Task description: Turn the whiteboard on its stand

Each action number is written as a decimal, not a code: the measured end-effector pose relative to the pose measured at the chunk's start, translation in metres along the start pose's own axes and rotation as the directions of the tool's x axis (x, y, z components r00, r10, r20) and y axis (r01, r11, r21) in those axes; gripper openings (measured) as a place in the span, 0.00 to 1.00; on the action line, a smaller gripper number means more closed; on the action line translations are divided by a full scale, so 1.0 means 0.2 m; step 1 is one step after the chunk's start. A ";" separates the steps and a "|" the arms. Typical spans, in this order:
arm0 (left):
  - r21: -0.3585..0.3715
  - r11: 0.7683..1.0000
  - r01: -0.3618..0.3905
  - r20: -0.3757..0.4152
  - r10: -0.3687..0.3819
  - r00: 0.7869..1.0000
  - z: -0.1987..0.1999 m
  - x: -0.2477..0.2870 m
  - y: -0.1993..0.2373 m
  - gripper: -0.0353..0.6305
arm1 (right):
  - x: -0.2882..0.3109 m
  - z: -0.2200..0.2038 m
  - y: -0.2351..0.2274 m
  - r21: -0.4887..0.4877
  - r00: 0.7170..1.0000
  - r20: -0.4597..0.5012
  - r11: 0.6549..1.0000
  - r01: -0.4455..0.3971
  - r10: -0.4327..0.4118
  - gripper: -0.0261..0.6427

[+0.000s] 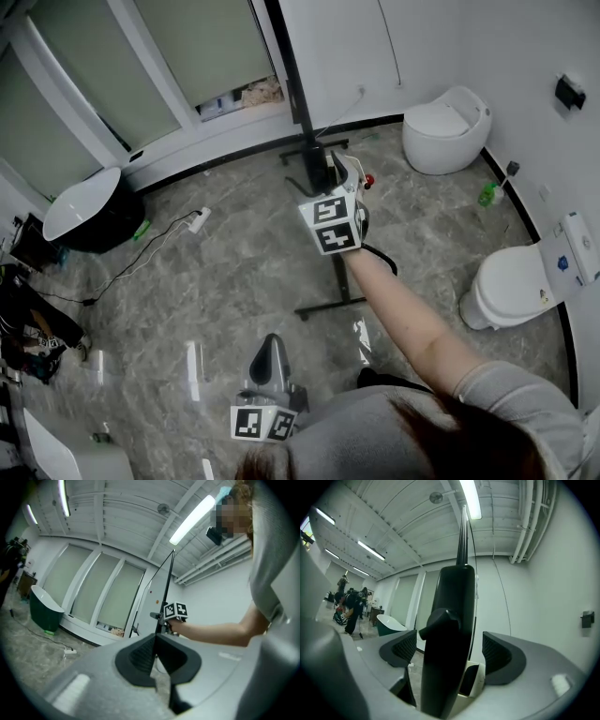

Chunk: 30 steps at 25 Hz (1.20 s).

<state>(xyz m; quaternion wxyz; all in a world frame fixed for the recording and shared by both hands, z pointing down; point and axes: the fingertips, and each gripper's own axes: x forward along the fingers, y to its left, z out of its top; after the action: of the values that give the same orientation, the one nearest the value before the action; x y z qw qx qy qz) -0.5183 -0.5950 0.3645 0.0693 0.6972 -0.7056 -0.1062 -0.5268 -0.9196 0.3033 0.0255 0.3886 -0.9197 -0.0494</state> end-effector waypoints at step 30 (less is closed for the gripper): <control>0.025 0.999 0.038 -0.059 -0.036 0.998 -0.05 -0.13 -0.05 0.05 | 0.07 -0.03 -0.06 0.135 0.987 -0.014 0.978 0.159 -0.159 0.24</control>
<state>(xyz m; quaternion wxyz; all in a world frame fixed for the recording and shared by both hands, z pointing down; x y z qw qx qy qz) -0.5066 -0.5695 0.3730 0.0789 0.7138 -0.6915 -0.0780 -0.5284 -0.9387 0.3077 -0.0034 0.4619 -0.8868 0.0122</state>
